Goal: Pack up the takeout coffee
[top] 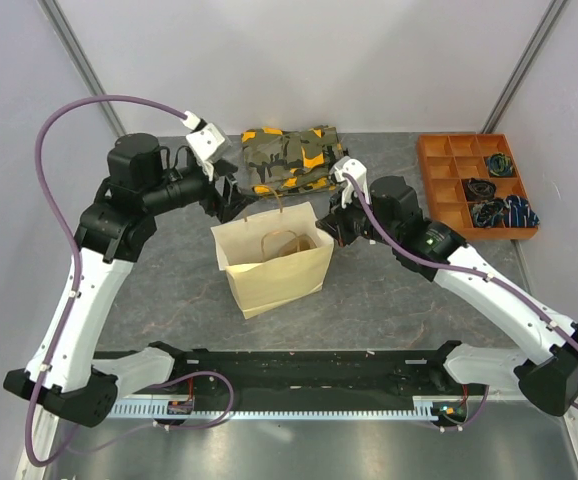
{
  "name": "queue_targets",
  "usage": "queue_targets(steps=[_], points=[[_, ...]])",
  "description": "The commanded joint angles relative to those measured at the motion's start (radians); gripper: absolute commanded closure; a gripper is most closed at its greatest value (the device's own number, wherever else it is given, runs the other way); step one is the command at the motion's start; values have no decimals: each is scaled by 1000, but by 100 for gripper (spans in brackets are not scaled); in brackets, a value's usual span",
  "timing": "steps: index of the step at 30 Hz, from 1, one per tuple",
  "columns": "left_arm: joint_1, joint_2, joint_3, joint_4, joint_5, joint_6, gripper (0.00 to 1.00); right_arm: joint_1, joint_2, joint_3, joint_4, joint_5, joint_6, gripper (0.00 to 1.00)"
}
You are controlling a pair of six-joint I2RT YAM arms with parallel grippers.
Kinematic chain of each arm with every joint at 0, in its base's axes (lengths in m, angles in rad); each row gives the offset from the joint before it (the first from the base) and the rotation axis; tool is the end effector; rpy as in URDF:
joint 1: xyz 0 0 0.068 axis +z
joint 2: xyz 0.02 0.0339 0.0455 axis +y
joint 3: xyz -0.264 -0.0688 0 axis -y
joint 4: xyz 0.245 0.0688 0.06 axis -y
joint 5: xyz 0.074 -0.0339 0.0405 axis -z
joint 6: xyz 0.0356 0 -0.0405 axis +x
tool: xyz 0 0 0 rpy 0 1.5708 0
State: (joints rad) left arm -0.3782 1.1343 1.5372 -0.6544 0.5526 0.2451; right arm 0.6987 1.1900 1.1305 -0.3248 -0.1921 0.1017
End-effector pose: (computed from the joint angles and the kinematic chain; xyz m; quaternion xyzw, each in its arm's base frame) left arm 0.1894 -0.0954 0.4780 0.3922 0.6724 -0.2543 0.5740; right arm 0.2031 0.1795 0.3631 -0.2940 0.7730 0.2900 0.4815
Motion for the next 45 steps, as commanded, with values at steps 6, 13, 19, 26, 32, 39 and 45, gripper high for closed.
queue_targets(steps=[6,13,19,26,32,39,45], points=[[7,77,14,-120,-5,29,22,5,-26,-46,133,-89,-140,100],[7,61,1,-116,83,60,61,7,-9,-66,202,-102,-188,100],[5,35,60,-158,156,75,98,5,57,-74,349,-96,-200,100],[2,36,41,-206,185,92,98,12,187,-81,538,-153,-223,100],[-33,33,-44,-180,242,60,98,13,218,-94,567,-156,-272,100],[-25,13,-83,-125,198,16,98,12,169,-57,466,-167,-289,100],[39,2,-75,-85,104,-30,98,13,177,38,279,-129,-267,100]])
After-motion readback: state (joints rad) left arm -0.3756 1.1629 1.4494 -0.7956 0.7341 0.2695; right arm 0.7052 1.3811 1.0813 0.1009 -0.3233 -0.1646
